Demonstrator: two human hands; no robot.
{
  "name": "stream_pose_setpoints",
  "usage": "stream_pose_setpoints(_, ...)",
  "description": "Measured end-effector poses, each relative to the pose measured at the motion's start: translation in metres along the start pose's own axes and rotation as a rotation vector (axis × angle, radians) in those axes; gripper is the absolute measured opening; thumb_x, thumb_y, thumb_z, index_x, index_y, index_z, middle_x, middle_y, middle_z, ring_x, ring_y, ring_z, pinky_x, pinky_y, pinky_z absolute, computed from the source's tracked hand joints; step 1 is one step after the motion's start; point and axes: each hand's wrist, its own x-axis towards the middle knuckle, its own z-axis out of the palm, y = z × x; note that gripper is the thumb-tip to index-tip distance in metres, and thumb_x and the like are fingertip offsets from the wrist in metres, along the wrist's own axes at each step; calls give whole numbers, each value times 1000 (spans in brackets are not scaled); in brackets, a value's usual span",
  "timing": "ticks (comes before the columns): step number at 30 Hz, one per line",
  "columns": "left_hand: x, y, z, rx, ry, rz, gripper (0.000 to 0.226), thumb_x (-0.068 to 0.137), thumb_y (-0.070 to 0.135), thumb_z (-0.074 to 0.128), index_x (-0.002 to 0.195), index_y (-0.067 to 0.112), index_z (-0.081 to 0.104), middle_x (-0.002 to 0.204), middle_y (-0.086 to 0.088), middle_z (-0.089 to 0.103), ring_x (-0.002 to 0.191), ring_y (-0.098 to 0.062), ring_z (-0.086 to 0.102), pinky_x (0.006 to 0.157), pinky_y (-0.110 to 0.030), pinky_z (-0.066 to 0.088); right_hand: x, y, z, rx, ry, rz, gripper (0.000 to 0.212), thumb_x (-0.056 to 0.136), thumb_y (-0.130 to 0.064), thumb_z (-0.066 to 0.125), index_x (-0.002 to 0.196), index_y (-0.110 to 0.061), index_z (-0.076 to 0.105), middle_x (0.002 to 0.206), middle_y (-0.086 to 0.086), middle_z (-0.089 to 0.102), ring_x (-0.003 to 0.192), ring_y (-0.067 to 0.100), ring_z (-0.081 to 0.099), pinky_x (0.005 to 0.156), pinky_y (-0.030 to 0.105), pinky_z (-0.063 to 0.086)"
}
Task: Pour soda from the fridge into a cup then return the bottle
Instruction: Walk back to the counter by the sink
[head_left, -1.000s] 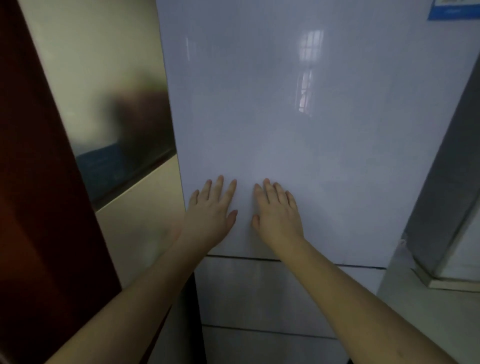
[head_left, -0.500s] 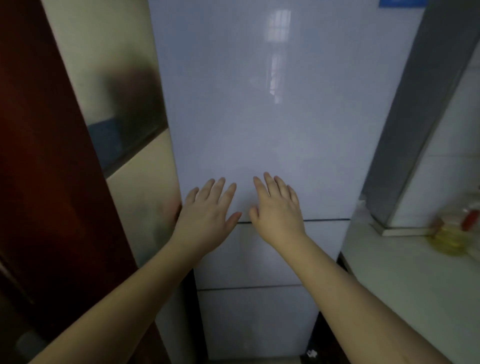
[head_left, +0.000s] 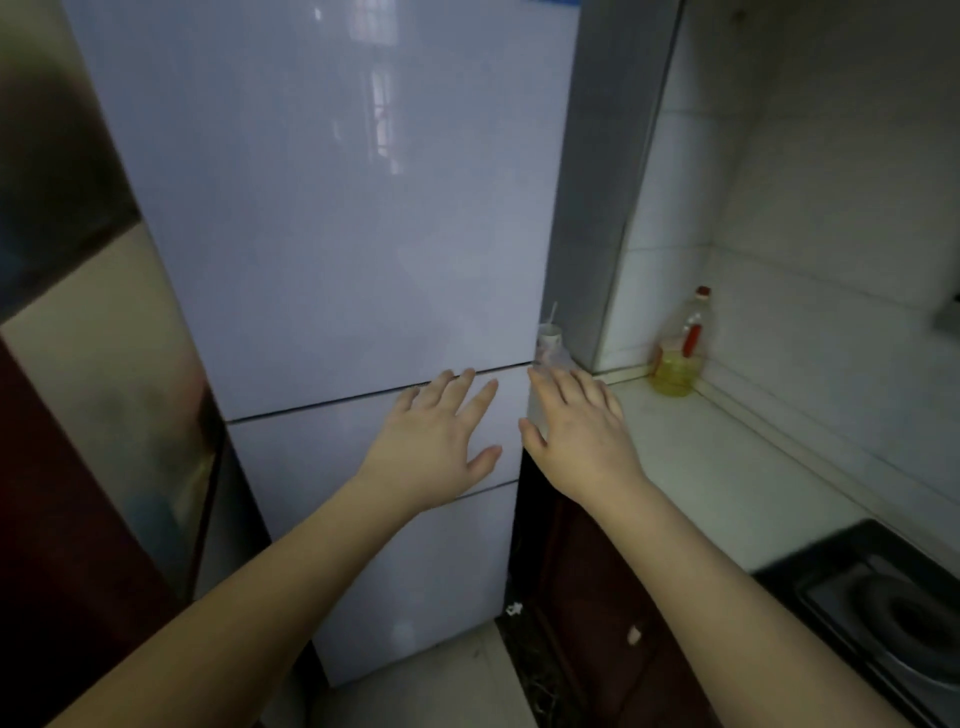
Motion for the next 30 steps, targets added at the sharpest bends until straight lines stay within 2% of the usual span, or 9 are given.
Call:
stream_pose_setpoints(4,10,50,-14,-45,42,75,86,82,63,6,155,20,23,160,-10,26,147,-29,24,116,-48,25,-39,40,-23,-39,27,84,64,94,-43,43,150,-20,23,154,5,29,142,26,20,115,40,10)
stream_pose_setpoints(8,11,116,-29,-78,40,146,89,79,63,1,156,22,17,161,-8,22,149,-26,18,118,-46,19,-85,89,-48,-85,22,154,63,96,-45,39,151,-21,21,155,3,27,143,24,18,116,39,9)
stream_pose_setpoints(10,13,155,-37,-109,69,203,84,83,62,10,154,19,26,157,-10,32,144,-28,30,114,-47,28,-114,114,-62,-104,38,205,62,96,-46,36,150,-21,22,155,4,28,143,25,20,116,40,11)
stream_pose_setpoints(12,12,200,-43,-159,129,280,72,88,55,26,147,15,42,146,-13,49,133,-31,47,106,-47,39,-149,141,-79,-118,95,261,61,93,-46,35,148,-18,31,150,7,38,139,27,30,114,43,19)
stream_pose_setpoints(15,11,269,-57,-244,213,377,63,89,46,38,139,12,52,137,-13,58,125,-30,56,101,-46,45,-203,183,-110,-156,164,351,61,90,-44,37,144,-16,39,146,8,44,135,29,37,113,45,24)
stream_pose_setpoints(20,-1,376,-79,-322,235,520,61,88,46,40,137,13,54,138,-11,58,126,-28,55,102,-45,43,-289,242,-154,-270,192,500,58,92,-42,47,143,-16,40,146,8,44,135,28,38,112,43,25)
stream_pose_setpoints(25,-16,472,-101,-375,243,701,64,87,48,38,139,15,53,141,-10,55,131,-27,51,104,-46,42,-369,284,-197,-373,211,684,59,91,-46,34,141,-16,43,141,10,49,130,30,43,107,45,32)
stream_pose_setpoints(30,-34,559,-123,-436,245,902,65,88,50,32,140,15,50,144,-9,52,133,-27,47,107,-45,39,-443,308,-233,-474,260,855,58,92,-45,31,140,-16,45,139,11,51,128,31,45,107,46,32)
